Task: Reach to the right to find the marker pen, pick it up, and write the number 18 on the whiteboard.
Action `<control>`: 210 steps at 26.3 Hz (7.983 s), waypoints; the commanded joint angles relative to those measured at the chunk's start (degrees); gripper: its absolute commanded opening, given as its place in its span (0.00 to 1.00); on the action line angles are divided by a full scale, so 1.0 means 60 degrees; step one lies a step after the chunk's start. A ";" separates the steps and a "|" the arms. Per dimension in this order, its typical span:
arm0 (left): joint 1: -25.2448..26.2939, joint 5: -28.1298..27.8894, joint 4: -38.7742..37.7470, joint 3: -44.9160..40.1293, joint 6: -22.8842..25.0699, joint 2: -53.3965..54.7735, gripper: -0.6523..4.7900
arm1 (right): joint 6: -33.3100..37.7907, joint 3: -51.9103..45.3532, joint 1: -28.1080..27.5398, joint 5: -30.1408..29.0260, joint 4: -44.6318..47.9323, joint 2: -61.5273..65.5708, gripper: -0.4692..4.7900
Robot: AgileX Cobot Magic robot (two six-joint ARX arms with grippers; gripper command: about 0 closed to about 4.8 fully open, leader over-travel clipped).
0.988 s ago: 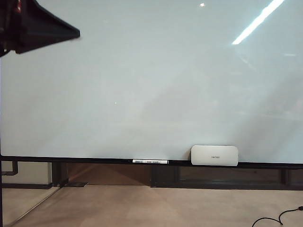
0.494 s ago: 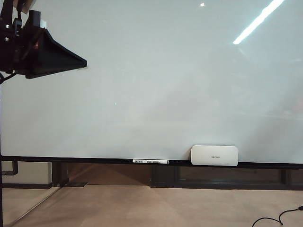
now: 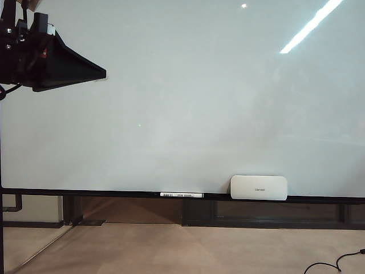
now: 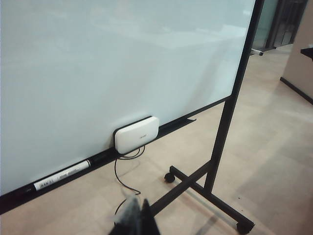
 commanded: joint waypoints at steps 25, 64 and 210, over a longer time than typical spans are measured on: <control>-0.0474 -0.1140 0.0750 0.0029 -0.0186 0.1814 0.11 | 0.2109 0.5781 -0.0208 -0.1657 0.2146 0.5971 0.09; -0.0492 -0.1676 0.0044 0.0033 -0.0219 0.1818 0.11 | 0.1814 0.7144 0.0619 -0.0222 0.2539 0.7326 0.49; -0.0656 -0.0375 0.0168 0.0044 -0.0681 0.1679 0.11 | 0.2871 0.9005 0.1209 0.1953 0.0233 0.5723 0.08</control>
